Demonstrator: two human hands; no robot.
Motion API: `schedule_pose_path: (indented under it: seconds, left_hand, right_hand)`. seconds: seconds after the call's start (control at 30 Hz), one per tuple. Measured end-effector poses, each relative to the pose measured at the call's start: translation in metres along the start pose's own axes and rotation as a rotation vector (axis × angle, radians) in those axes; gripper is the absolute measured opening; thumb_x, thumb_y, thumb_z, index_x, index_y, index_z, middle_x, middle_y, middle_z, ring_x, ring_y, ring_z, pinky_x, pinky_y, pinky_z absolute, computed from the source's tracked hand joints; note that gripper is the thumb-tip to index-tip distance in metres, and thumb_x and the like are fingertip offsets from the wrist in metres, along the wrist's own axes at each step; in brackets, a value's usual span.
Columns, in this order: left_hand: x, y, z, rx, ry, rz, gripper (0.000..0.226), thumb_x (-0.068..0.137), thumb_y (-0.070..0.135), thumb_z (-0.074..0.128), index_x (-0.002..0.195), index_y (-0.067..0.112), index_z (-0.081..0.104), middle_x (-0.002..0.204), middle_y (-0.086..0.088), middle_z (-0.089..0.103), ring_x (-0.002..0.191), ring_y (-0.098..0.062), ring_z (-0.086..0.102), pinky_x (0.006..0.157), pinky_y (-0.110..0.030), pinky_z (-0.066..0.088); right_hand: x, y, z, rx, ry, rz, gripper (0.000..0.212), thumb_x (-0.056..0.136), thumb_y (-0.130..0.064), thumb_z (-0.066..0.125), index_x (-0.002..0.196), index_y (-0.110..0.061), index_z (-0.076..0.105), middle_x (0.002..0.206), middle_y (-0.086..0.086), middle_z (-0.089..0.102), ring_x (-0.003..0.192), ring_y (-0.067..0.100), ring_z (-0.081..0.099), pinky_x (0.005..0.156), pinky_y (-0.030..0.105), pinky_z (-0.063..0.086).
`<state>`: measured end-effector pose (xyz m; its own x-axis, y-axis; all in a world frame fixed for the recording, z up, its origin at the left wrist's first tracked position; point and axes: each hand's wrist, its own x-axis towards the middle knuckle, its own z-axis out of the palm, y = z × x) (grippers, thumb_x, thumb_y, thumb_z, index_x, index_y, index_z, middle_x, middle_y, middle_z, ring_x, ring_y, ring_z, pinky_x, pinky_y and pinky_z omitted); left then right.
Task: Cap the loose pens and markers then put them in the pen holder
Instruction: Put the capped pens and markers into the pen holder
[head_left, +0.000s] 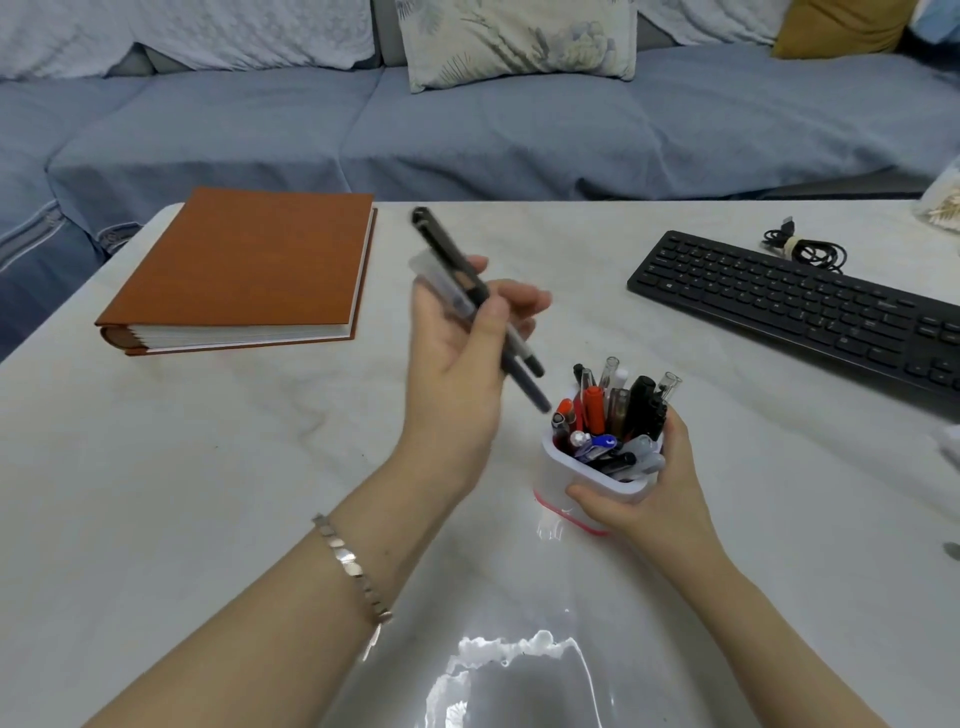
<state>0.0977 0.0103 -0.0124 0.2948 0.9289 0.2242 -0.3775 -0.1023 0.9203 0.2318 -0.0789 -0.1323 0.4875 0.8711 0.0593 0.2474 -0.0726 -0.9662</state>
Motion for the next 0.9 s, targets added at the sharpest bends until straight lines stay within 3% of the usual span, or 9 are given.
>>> schedule_pose_path:
  seconds: [0.17, 0.3, 0.43, 0.5, 0.57, 0.67, 0.73, 0.8, 0.9]
  left_hand:
    - [-0.018, -0.037, 0.021, 0.251, -0.142, -0.142, 0.025, 0.088, -0.007, 0.042, 0.088, 0.017, 0.049, 0.088, -0.004, 0.061, 0.083, -0.006, 0.059, 0.082, -0.018, 0.047]
    - [-0.026, -0.047, 0.014, 0.274, -0.218, -0.216, 0.015, 0.08, 0.007, 0.051, 0.09, 0.018, 0.055, 0.089, -0.004, 0.063, 0.082, -0.01, 0.06, 0.076, -0.015, 0.049]
    - [-0.021, -0.038, 0.002, 0.364, -0.23, 0.061, 0.046, 0.082, 0.017, 0.059, 0.109, 0.05, 0.044, 0.096, 0.003, 0.063, 0.087, -0.015, 0.067, 0.081, -0.025, 0.054]
    - [-0.019, -0.035, 0.001, 0.491, -0.297, 0.206, 0.06, 0.085, 0.011, 0.058, 0.116, 0.058, 0.037, 0.105, 0.01, 0.058, 0.089, -0.011, 0.067, 0.077, -0.022, 0.054]
    - [-0.016, -0.038, 0.002, 0.538, -0.313, 0.284, 0.056, 0.086, 0.003, 0.056, 0.118, 0.048, 0.046, 0.115, 0.009, 0.053, 0.096, -0.009, 0.065, 0.081, -0.02, 0.053]
    - [-0.014, -0.048, 0.003, 0.66, -0.253, 0.345, 0.03, 0.086, 0.013, 0.053, 0.114, 0.018, 0.062, 0.122, 0.004, 0.055, 0.11, -0.009, 0.058, 0.095, -0.016, 0.045]
    - [-0.016, -0.055, 0.006, 0.745, -0.277, 0.208, 0.035, 0.091, 0.025, 0.045, 0.119, 0.012, 0.059, 0.133, 0.003, 0.05, 0.121, 0.003, 0.042, 0.105, -0.01, 0.029]
    - [-0.017, -0.059, 0.008, 0.773, -0.391, -0.031, 0.046, 0.094, 0.039, 0.029, 0.134, 0.021, 0.043, 0.148, 0.009, 0.033, 0.134, 0.006, 0.018, 0.115, -0.018, 0.011]
    - [-0.013, -0.055, 0.004, 0.652, -0.534, -0.317, 0.05, 0.087, 0.058, 0.014, 0.136, 0.048, 0.015, 0.154, 0.016, 0.011, 0.14, 0.002, 0.0, 0.118, -0.031, 0.0]
  right_hand:
    - [0.011, 0.006, 0.003, -0.052, 0.023, -0.003, 0.075, 0.053, -0.042, 0.08, 0.115, -0.02, 0.045, 0.103, 0.002, 0.063, 0.097, 0.015, 0.063, 0.08, 0.042, 0.054]
    - [0.01, 0.005, 0.003, -0.018, 0.003, 0.006, 0.075, 0.054, -0.033, 0.084, 0.115, -0.019, 0.044, 0.102, 0.004, 0.063, 0.097, 0.02, 0.064, 0.081, 0.046, 0.055]
    - [0.001, 0.0, 0.001, -0.026, 0.002, -0.004, 0.093, 0.044, -0.041, 0.079, 0.124, -0.031, 0.033, 0.119, -0.008, 0.053, 0.111, 0.005, 0.053, 0.09, 0.019, 0.045]
    - [0.001, 0.0, 0.0, -0.031, 0.009, -0.003, 0.096, 0.043, -0.042, 0.077, 0.126, -0.035, 0.03, 0.123, -0.007, 0.05, 0.116, 0.007, 0.05, 0.093, 0.019, 0.041]
    - [0.0, 0.0, 0.0, -0.026, 0.002, -0.013, 0.097, 0.043, -0.041, 0.077, 0.128, -0.034, 0.03, 0.125, -0.006, 0.05, 0.118, 0.008, 0.048, 0.094, 0.021, 0.04]
    - [0.002, 0.001, 0.0, -0.031, 0.004, -0.007, 0.095, 0.045, -0.041, 0.078, 0.127, -0.029, 0.033, 0.121, -0.007, 0.053, 0.114, 0.007, 0.052, 0.092, 0.023, 0.042]
    - [0.005, 0.003, 0.003, -0.035, 0.008, 0.005, 0.091, 0.046, -0.047, 0.082, 0.122, -0.025, 0.037, 0.111, -0.005, 0.059, 0.104, 0.01, 0.059, 0.086, 0.031, 0.05]
    - [0.009, 0.005, 0.005, -0.049, 0.026, 0.032, 0.086, 0.047, -0.052, 0.082, 0.116, -0.022, 0.04, 0.099, -0.001, 0.062, 0.091, 0.014, 0.063, 0.079, 0.041, 0.055]
    - [0.005, -0.001, 0.003, -0.034, 0.04, 0.035, 0.08, 0.044, -0.048, 0.081, 0.112, -0.033, 0.042, 0.086, -0.018, 0.056, 0.078, 0.005, 0.058, 0.071, 0.025, 0.05]
